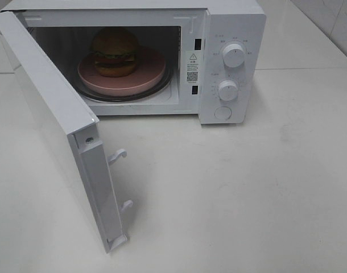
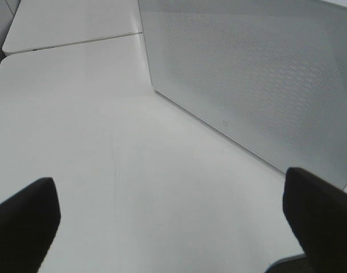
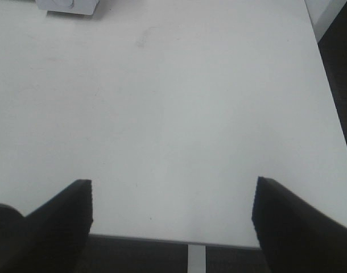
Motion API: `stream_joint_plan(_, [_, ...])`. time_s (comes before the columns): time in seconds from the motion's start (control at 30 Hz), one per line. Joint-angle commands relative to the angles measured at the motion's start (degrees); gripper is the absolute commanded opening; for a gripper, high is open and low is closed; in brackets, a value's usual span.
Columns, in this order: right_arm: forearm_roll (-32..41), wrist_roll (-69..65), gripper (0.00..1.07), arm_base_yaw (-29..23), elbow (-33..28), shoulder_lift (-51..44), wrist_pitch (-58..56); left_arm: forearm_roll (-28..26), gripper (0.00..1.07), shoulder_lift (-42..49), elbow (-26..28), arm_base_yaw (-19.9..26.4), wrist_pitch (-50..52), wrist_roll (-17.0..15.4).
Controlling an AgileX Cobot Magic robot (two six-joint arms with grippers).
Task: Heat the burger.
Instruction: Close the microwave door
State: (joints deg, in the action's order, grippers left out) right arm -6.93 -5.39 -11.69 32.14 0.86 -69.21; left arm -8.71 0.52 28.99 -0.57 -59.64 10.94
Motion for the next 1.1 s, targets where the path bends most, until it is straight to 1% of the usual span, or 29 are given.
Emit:
stream_joint_plan(0.03, [0.1, -0.3, 0.76, 1.5, -0.3, -2.7, 2.9, -0.2, 1.0, 0.9, -0.2, -0.3, 0.0, -0.2])
stream_joint_plan(0.23, [1.6, -0.5, 0.76, 2.3, -0.8, -2.6, 5.5, -0.2, 1.0, 0.9, -0.2, -0.3, 0.0, -0.2])
stream_joint_plan(0.3, [3.0, -0.5, 0.76, 2.3, -2.2, -2.6, 9.1, -0.2, 1.0, 0.9, -0.2, -0.3, 0.0, -0.2])
stream_joint_plan(0.37, [3.7, 0.1, 0.76, 2.3, -2.8, -2.6, 9.6, -0.2, 1.0, 0.9, -0.2, -0.3, 0.0, -0.2])
stream_joint_plan(1.1, [3.6, 0.1, 0.76, 2.3, -2.8, -2.6, 9.6, -0.2, 1.0, 0.9, -0.2, -0.3, 0.0, -0.2])
